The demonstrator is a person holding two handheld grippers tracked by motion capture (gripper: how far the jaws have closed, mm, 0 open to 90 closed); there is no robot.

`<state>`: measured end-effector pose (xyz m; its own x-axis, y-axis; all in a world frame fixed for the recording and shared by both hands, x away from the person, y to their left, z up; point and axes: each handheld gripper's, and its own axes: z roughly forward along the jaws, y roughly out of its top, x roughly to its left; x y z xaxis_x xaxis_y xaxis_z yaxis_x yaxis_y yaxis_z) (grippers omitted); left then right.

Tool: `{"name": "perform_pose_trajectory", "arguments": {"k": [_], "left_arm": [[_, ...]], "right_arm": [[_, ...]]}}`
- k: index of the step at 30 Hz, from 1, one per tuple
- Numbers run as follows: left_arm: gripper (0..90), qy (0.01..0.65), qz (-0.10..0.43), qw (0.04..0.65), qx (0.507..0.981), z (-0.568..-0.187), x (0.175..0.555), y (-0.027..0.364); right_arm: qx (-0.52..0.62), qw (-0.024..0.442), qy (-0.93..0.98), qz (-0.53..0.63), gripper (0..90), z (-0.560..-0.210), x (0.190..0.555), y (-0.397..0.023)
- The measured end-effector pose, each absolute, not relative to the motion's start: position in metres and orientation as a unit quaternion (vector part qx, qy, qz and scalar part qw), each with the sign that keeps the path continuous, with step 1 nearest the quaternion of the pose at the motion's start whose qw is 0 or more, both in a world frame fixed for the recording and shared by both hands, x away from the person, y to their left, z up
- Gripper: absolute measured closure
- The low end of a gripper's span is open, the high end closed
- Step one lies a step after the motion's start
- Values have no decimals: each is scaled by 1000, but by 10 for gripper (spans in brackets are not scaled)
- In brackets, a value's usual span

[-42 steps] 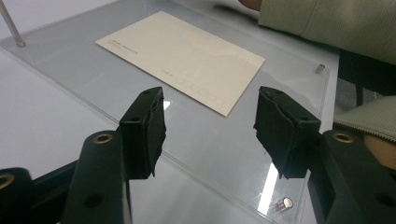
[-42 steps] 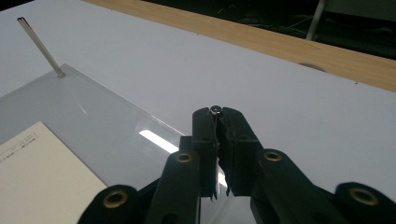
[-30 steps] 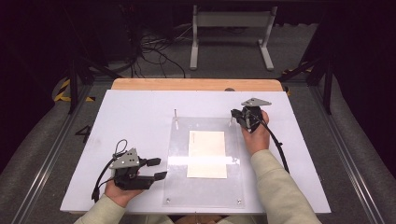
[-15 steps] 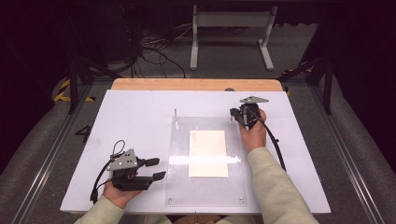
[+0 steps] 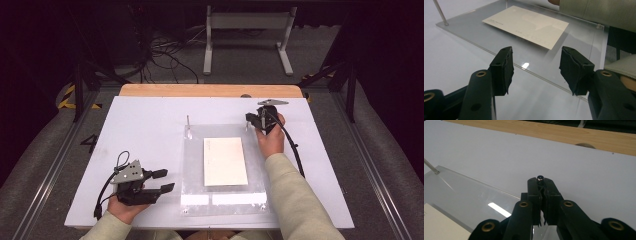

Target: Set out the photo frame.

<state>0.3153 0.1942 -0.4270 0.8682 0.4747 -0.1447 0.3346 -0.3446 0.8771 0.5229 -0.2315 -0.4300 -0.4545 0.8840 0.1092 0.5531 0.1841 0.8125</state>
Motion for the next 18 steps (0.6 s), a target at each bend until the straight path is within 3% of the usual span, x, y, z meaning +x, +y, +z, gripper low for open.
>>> {"name": "perform_pose_trajectory", "arguments": {"k": [18], "left_arm": [[370,226,88,504,829,-429,315,188]], "right_arm": [[489,154,739,437,856,-431,541,-240]]}}
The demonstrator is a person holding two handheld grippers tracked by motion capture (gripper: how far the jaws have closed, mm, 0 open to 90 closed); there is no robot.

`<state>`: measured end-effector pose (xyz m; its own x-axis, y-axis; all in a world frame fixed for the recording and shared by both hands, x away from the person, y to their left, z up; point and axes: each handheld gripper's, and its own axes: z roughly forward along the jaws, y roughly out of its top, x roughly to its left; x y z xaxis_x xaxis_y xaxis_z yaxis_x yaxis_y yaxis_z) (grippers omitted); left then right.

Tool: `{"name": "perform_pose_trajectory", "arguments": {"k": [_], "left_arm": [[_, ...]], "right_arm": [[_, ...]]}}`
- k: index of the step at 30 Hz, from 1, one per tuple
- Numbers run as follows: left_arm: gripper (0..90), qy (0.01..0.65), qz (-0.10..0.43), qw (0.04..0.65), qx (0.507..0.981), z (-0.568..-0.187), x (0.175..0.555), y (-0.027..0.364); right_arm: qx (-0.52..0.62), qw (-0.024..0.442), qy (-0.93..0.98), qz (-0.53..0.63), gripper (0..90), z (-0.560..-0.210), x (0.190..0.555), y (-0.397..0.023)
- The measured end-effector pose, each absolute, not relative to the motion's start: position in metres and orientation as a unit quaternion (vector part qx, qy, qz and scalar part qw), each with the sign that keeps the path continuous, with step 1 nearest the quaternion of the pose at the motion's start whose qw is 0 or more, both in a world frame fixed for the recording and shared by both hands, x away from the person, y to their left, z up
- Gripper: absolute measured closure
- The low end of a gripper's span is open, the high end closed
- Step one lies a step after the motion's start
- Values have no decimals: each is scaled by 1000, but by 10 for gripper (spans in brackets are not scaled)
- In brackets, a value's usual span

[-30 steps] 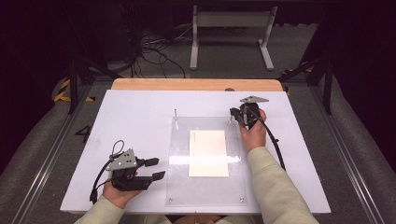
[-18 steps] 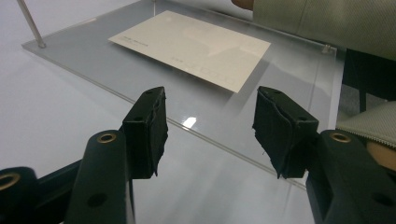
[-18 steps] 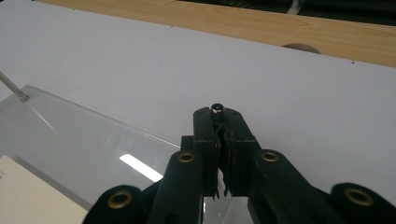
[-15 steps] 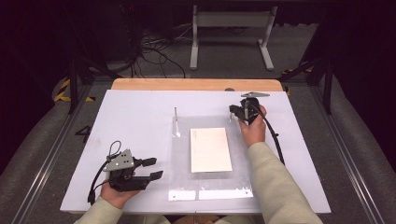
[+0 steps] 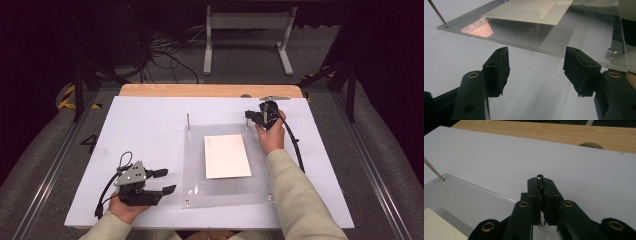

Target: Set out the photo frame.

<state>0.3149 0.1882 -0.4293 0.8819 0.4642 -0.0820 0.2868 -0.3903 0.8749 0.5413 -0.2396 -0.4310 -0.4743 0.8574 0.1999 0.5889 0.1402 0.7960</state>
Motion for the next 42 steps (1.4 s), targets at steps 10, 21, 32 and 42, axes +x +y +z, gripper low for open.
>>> {"name": "perform_pose_trajectory", "arguments": {"k": [10,21,32,42], "left_arm": [[145,190,176,476,841,-431,308,165],[122,171,219,509,815,-421,317,142],[467,132,242,510,815,-419,316,124],[551,132,270,501,811,-417,314,129]], "right_arm": [[498,133,731,448,854,-433,548,-243],[510,124,723,449,854,-434,552,-243],[514,114,718,455,850,-435,553,-245],[508,109,720,460,843,-435,552,-247]]}}
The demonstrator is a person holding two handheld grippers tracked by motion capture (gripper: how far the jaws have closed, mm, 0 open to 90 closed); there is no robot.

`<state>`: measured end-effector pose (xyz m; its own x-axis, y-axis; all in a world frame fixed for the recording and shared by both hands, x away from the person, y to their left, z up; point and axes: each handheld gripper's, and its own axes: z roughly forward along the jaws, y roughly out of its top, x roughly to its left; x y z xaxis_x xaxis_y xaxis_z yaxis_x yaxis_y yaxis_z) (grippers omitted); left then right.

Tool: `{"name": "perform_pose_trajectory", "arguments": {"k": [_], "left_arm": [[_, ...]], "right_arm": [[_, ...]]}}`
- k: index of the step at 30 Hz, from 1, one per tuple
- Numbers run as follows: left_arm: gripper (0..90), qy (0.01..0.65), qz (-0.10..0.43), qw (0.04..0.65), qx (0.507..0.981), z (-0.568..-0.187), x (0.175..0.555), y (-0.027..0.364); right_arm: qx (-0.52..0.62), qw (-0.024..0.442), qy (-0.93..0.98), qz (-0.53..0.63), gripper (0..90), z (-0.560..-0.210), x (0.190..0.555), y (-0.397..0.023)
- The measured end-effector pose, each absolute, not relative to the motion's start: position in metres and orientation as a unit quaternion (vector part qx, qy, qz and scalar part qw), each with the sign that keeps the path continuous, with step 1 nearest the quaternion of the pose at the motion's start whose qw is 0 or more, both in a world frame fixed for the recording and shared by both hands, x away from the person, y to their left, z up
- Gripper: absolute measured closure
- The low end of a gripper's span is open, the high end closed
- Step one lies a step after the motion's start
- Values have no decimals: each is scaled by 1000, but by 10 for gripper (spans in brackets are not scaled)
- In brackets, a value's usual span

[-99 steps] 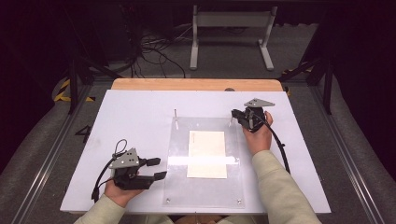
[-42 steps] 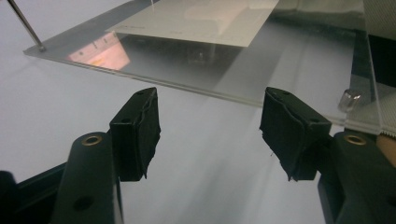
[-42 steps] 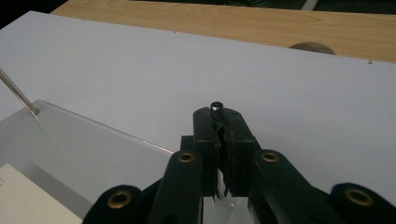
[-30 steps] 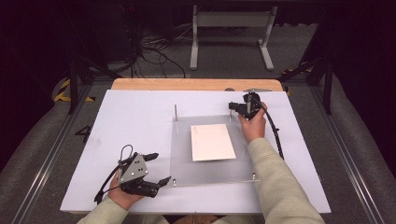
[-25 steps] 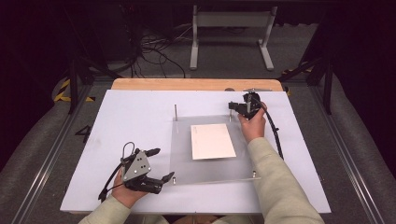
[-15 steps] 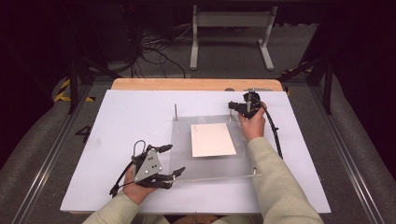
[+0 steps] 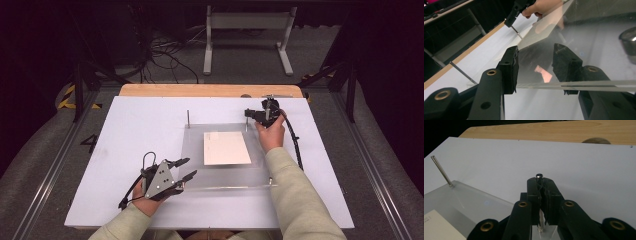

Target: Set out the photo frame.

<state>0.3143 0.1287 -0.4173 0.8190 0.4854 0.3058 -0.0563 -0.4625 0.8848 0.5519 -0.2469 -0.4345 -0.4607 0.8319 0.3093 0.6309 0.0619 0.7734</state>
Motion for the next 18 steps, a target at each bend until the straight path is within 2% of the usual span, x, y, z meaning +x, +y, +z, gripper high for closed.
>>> {"name": "perform_pose_trajectory", "arguments": {"k": [4,6,7,8,11,12,18], "left_arm": [[545,139,274,494,813,-417,316,133],[545,142,273,494,813,-416,317,134],[544,144,274,491,814,-415,317,135],[544,144,274,491,814,-415,317,135],[544,144,274,490,815,-415,317,135],[543,144,274,490,815,-414,317,135],[538,150,267,494,814,-411,320,139]], "right_arm": [[504,124,723,455,826,-433,545,-246],[505,121,720,460,784,-430,542,-248],[501,123,715,471,724,-426,536,-251],[501,123,715,471,724,-426,536,-251],[491,127,711,487,641,-416,525,-257],[481,129,710,498,560,-409,516,-261],[457,131,705,526,489,-397,483,-270]]}}
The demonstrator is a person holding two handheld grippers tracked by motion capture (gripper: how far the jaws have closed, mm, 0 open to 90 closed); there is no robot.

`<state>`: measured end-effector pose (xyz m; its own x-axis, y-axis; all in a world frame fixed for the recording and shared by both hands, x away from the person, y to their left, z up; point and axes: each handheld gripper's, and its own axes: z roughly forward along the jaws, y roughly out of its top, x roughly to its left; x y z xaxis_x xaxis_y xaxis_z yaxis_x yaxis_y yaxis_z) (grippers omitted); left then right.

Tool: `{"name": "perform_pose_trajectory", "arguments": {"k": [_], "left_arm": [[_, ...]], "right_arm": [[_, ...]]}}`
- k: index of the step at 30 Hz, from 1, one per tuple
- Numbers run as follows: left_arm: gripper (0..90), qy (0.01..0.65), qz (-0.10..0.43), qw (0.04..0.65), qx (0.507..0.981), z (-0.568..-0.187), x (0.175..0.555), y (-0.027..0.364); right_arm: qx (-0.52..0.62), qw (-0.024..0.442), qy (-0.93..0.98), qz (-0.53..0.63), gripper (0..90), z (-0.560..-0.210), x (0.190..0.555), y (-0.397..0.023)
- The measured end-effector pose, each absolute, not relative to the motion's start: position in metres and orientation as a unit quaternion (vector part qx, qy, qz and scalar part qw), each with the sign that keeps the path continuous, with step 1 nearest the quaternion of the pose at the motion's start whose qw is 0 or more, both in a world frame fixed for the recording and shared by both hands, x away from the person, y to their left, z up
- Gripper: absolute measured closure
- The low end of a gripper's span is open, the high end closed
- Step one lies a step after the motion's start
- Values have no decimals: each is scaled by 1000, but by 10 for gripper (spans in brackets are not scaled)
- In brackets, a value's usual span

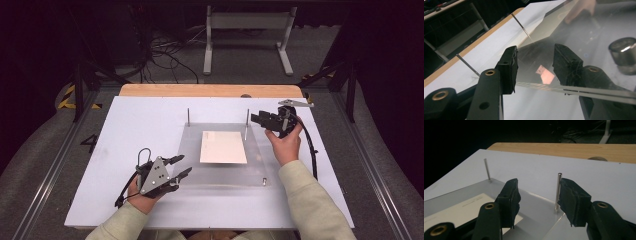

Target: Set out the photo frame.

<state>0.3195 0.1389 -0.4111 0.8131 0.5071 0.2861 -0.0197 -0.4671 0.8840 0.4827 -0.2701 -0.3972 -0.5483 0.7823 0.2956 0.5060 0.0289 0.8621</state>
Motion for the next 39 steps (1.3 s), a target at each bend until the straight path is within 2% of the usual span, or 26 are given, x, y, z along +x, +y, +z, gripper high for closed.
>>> {"name": "perform_pose_trajectory", "arguments": {"k": [5,10,18,33,39], "left_arm": [[537,157,263,501,809,-408,322,141],[535,158,257,502,810,-406,324,142],[533,159,251,500,813,-402,327,143],[529,160,236,499,819,-395,331,145],[529,160,233,499,819,-395,332,145]], "right_arm": [[423,136,732,517,478,-387,449,-277],[393,168,745,512,401,-376,413,-285],[361,170,769,499,323,-361,375,-294],[295,194,797,490,200,-356,322,-301],[282,191,817,465,208,-363,318,-298]]}}
